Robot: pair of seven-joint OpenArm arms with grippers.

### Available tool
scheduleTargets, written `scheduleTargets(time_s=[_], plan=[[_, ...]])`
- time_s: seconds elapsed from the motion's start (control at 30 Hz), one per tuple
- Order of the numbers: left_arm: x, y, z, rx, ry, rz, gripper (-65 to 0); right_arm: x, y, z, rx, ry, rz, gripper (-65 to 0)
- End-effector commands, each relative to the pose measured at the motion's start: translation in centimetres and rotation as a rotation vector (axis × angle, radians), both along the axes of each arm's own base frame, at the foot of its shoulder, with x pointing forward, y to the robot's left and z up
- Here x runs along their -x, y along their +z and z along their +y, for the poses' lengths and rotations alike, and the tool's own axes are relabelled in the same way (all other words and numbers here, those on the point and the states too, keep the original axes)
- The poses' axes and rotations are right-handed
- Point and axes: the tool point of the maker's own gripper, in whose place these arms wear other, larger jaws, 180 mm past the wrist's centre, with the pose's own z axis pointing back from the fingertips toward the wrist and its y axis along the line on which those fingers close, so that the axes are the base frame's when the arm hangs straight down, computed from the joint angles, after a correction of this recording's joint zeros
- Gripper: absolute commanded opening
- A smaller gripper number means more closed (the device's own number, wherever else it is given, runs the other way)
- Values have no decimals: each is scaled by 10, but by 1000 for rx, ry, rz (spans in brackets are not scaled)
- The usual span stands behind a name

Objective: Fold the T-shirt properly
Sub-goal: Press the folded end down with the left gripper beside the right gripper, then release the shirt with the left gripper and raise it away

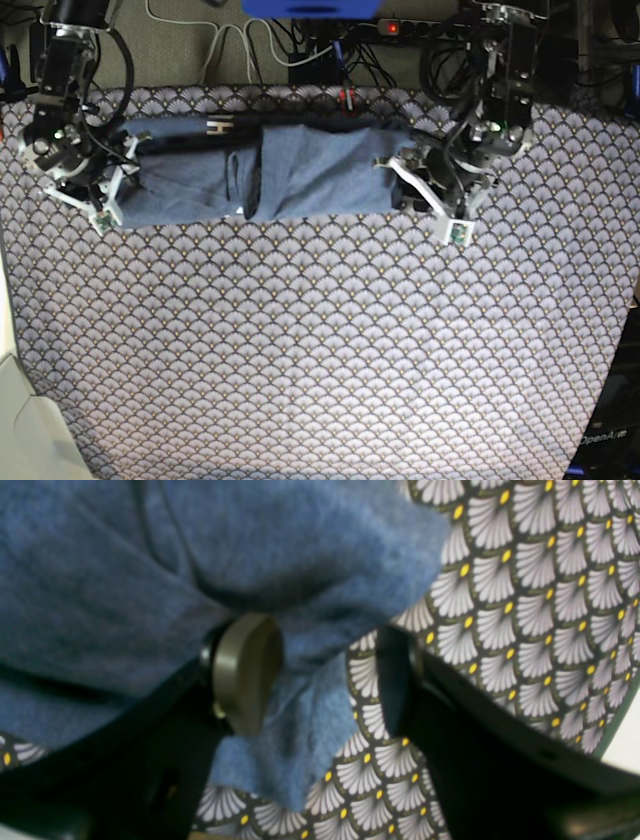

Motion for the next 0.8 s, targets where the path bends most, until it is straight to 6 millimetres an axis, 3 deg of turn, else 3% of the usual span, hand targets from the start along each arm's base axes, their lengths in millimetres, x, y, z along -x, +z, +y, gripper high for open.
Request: scheduleTargets(time_s=[0.0,0.3,0.63,0.77], plan=[[-6,10,-1,9,-2,-40,-459,-9,11,-6,12,-1,-40,-298],[-5,10,2,3,-4,-38,-459,7,-17,-9,-16,-27,50,-298],[-8,20,7,-16,-13,-68,-458,12,-22,-6,-27,-31,66,-298],[-8,20,9,-21,-15,-68,-458,8,-20,9,-121,-30,42,-298]])
